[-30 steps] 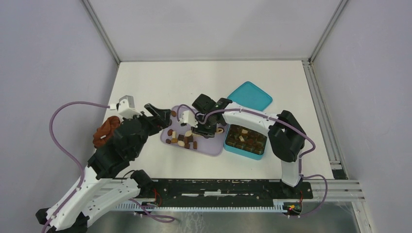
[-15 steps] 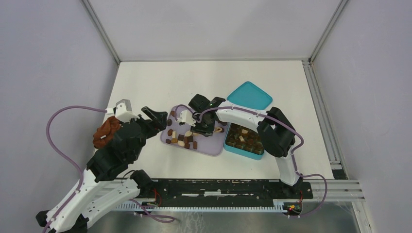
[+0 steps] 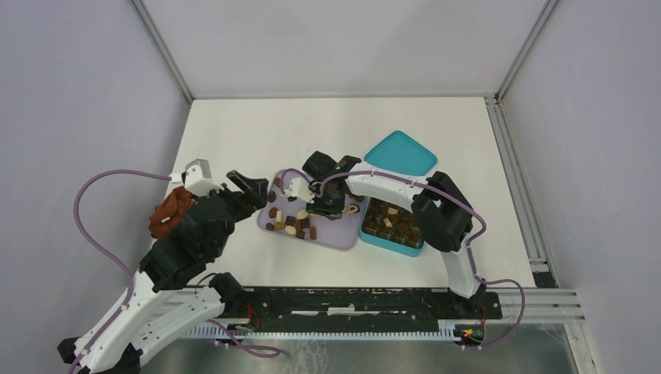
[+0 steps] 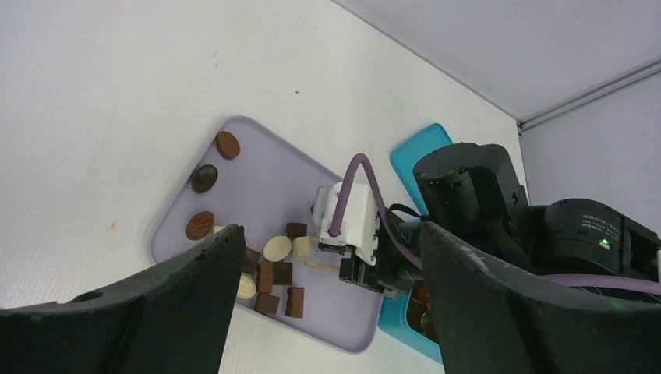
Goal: Pack the chocolate
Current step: Pick up the fake chocolate from the plate.
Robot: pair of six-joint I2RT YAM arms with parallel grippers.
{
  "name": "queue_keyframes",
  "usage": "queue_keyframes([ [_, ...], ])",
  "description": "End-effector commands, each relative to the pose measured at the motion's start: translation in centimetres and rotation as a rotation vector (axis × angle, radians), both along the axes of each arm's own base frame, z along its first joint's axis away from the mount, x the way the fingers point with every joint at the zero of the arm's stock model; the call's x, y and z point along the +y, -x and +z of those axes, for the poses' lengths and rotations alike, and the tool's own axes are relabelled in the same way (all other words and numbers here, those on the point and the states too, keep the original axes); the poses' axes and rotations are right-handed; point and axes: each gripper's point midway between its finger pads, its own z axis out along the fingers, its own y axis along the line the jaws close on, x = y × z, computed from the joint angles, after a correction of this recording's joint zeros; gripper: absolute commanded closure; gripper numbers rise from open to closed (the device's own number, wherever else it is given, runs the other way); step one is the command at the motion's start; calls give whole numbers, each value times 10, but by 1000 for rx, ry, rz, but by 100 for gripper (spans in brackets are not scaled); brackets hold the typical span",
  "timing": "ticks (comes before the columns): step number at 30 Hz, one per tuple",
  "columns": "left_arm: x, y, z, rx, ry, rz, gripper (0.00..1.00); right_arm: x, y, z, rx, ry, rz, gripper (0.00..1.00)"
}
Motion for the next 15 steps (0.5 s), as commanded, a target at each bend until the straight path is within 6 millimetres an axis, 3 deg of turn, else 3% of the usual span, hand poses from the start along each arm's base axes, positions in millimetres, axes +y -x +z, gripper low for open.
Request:
queue_keyframes([
  [1, -2, -5, 14, -33, 50, 26, 12, 8, -10, 39, -70, -70, 1, 57],
  [10, -7, -8, 14, -28, 44, 12, 12, 2, -9, 36, -77, -47, 3, 56],
  [15, -9, -9, 13, -29, 50, 9, 12, -2, -8, 21, -58, -10, 3, 56],
])
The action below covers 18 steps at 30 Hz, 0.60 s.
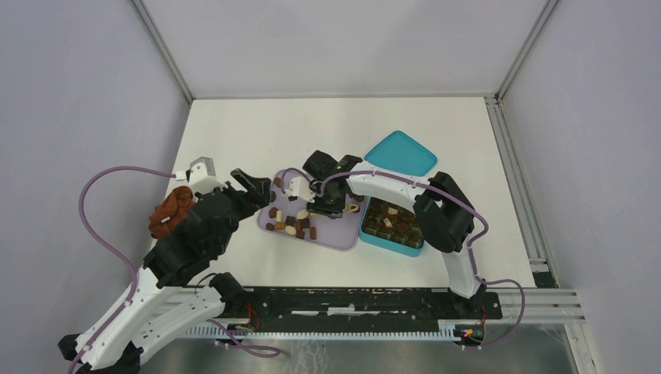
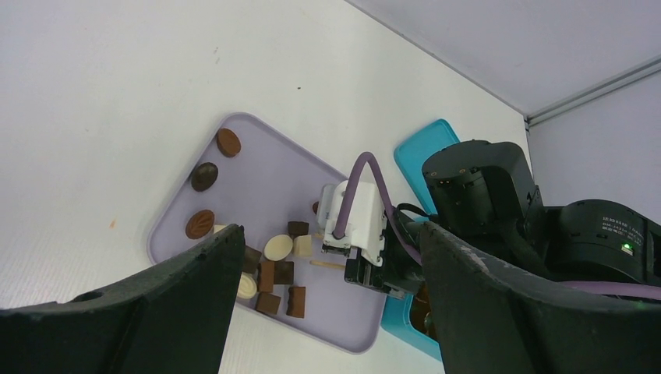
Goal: Pack the chocolate
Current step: Pick up the fake chocolate from the plate.
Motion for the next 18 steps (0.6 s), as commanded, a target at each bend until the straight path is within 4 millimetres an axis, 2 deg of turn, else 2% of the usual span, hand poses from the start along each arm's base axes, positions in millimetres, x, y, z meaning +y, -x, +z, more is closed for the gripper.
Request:
queue_keyframes([
  [1, -4, -5, 18, -46, 64, 12, 13, 0, -7, 13, -40, -7, -2, 55],
  [18, -2, -4, 20, -52, 63, 13, 13, 7, -12, -7, -10, 36, 3, 55],
])
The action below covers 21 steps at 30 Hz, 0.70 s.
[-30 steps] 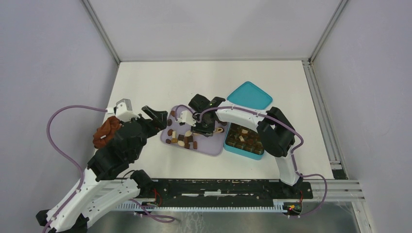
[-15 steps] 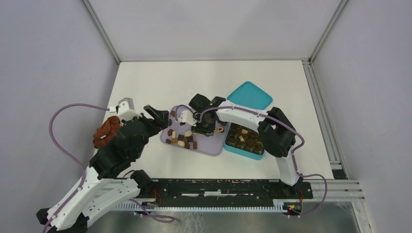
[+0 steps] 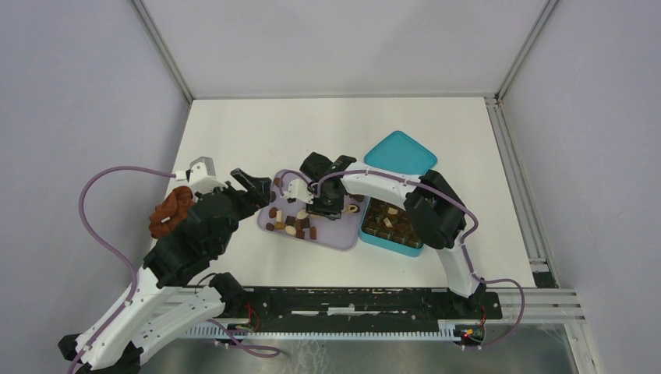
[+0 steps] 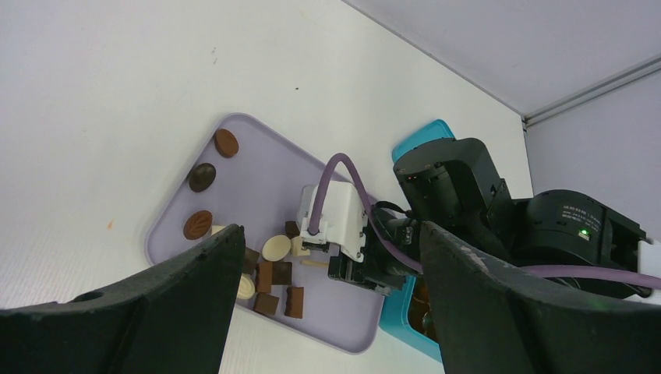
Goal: Pack the chocolate
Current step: Pick up the fake chocolate from the plate.
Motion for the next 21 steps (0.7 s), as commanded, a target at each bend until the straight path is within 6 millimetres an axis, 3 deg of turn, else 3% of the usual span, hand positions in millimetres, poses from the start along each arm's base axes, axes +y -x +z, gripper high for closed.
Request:
queue_keyframes([
  [1, -1, -3, 18, -48, 58, 16, 13, 7, -9, 6, -25, -4, 0, 55],
  [21, 1, -2, 24, -62, 63, 20, 13, 26, -9, -2, -20, 2, 20, 54],
])
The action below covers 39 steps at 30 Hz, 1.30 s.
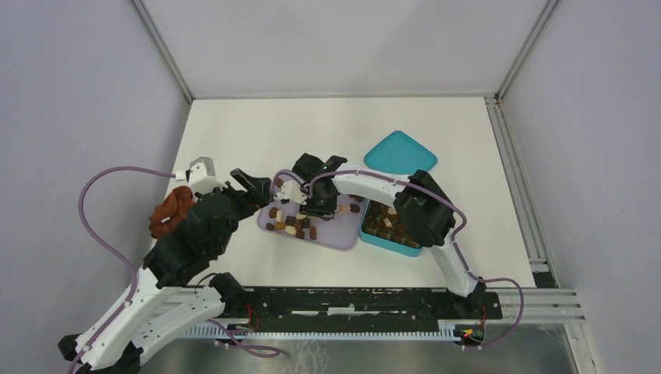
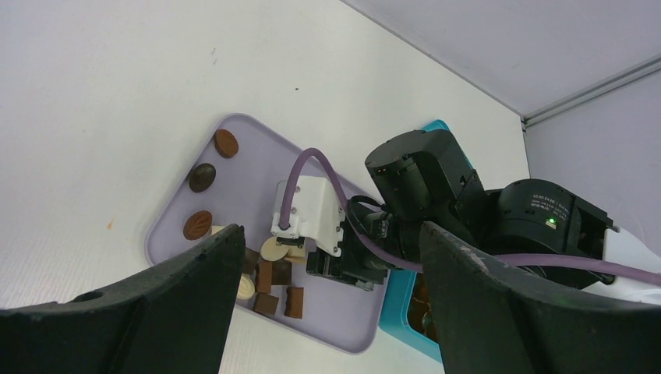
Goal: Pack the chocolate
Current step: Pick up the fake chocolate from the plate.
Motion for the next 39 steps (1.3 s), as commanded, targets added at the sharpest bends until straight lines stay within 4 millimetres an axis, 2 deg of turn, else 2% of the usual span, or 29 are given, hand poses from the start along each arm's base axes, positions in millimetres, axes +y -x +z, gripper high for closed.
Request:
queue_keyframes([
  [1, 1, -3, 24, -61, 63, 20, 13, 7, -5, 8, -27, -6, 0, 54],
  [5, 0, -3, 25, -60, 59, 17, 13, 6, -6, 10, -34, -6, 1, 59],
  [9, 0, -3, 26, -63, 62, 16, 13, 8, -8, 23, -51, -32, 3, 81],
  [12, 0, -3, 28, -66, 69, 17, 13, 9, -7, 36, -62, -62, 4, 88],
  [16, 1, -1, 29, -70, 78, 14, 13, 6, -6, 51, -72, -98, 4, 92],
  [26, -1, 0, 36, -93, 112, 3, 13, -2, 5, 107, -52, -269, 18, 92],
  [29, -2, 0, 38, -97, 119, -3, 13, -16, 5, 124, -58, -312, 4, 92],
  [31, -3, 0, 39, -101, 125, -7, 13, -33, 6, 131, -53, -335, -18, 92],
  [34, -8, -1, 38, -103, 132, -19, 13, -68, 7, 138, -54, -348, -62, 92],
  [39, -23, -9, 34, -88, 123, -56, 13, -139, 16, 130, -75, -293, -147, 92],
])
